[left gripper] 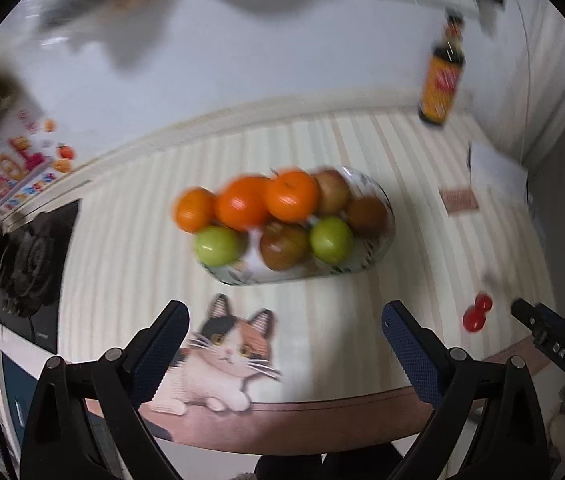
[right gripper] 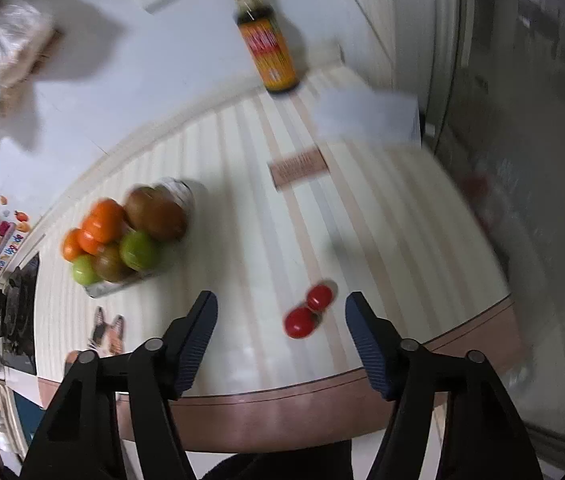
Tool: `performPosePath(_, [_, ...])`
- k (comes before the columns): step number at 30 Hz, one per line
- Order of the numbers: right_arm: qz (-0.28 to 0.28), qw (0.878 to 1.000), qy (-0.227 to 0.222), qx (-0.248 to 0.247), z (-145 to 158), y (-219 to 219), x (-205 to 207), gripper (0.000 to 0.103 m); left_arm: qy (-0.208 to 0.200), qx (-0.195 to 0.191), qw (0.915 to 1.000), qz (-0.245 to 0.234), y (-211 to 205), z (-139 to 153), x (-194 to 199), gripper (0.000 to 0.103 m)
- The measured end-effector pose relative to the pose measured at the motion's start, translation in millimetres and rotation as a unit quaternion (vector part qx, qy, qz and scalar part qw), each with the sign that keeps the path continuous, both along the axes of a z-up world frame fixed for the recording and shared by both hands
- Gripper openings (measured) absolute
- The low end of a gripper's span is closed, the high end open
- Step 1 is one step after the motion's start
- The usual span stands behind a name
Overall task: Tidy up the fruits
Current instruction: 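Grasp a red cherry tomato with the right tool while the left tool grasps the other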
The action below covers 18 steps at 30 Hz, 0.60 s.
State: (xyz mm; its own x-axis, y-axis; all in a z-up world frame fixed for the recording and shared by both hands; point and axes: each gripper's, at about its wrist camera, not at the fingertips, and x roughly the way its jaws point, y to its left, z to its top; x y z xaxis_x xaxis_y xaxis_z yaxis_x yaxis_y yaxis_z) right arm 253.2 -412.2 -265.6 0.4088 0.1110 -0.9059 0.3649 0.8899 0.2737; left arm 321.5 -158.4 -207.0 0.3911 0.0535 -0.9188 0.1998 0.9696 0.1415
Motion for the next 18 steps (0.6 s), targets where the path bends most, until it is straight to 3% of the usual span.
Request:
performPosePath(2, [-0.005,1.0,0.012,0.019,-23,-8,4,0.06,0.017,0.014,0.9997,-0.014,-17,-17,3,0.099])
performPosePath(5, [-0.006,0.999,0.029,0.045,-57,-15,15,0.047,0.046,0.026,0.9981,-0.032,-41,-45,5,0.099])
performPosePath(10, [0.003,0.996,0.066,0.059,-99,-18,31,0.04,0.101,0.025,0.9933,-0.052,-71,-81,11,0.099])
performPosePath(13, [0.012,0.997,0.063,0.05,-102,-18,34,0.027,0.134,0.027,0.988,-0.072,-90,-99,11,0.099])
performPosePath(18, [-0.004,0.998,0.045,0.042,-88,-38,21,0.027,0.155,0.002,0.9817,-0.111,-126,-112,6,0.099])
